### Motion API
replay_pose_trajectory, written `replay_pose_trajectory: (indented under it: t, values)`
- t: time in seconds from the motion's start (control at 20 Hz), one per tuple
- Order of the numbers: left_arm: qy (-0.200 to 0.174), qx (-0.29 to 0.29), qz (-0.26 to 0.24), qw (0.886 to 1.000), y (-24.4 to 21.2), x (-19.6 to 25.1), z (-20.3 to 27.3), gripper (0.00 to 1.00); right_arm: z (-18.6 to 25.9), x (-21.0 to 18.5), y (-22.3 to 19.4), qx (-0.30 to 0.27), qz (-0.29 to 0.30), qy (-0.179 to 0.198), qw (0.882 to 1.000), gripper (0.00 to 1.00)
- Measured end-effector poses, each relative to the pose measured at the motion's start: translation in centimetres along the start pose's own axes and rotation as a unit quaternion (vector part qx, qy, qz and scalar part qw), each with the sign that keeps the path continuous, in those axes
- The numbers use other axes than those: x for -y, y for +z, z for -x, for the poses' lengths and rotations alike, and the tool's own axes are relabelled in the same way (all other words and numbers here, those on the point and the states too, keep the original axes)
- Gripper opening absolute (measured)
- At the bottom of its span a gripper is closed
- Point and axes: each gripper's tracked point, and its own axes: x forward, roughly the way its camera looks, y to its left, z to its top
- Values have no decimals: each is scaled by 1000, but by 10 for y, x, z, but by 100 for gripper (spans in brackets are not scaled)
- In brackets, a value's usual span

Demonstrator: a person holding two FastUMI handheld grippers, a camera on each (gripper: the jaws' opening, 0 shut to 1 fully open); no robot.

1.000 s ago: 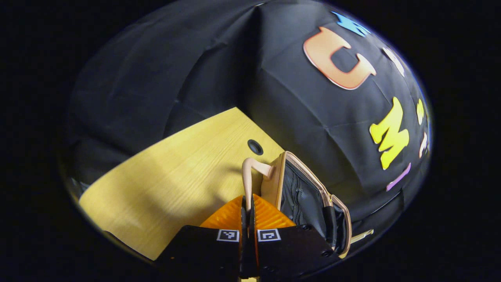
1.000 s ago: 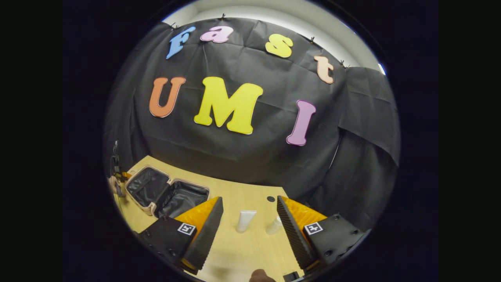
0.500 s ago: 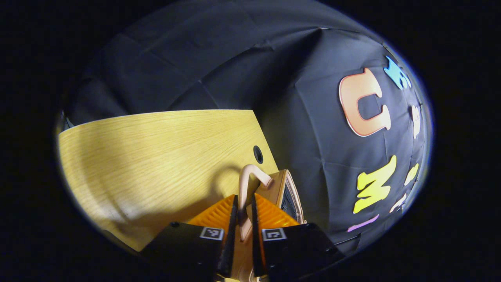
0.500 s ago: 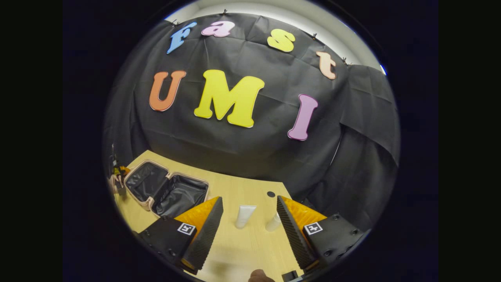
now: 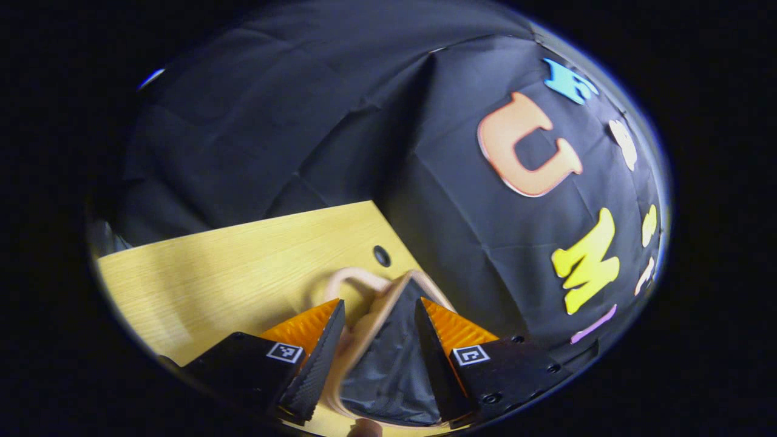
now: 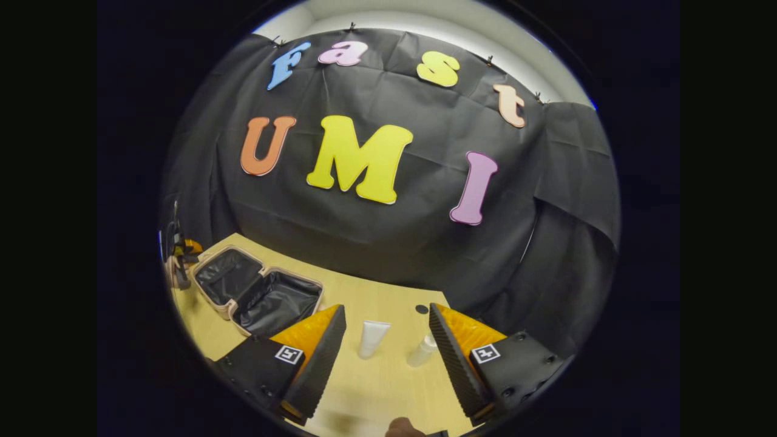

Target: First open the suitcase, pack the skin care products into it, and then close the suitcase.

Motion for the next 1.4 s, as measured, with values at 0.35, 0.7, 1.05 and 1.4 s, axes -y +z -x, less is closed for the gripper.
replay_pose_trajectory:
  t: [0.35,0.7,1.05,1.4]
  values:
    - [-44,14,-130,990,-47,133,33,97,-17,75,-27,13,-5,39,999,82]
    - [-100,-18,-187,977,-170,265,61,97,-42,140,-62,-6,-24,64,998,82]
    - [-148,-88,-234,957,-311,349,79,100,-62,182,-105,-41,-61,79,994,82]
    - [-180,-154,-316,919,-414,375,72,98,-69,211,-137,-56,-50,68,995,83]
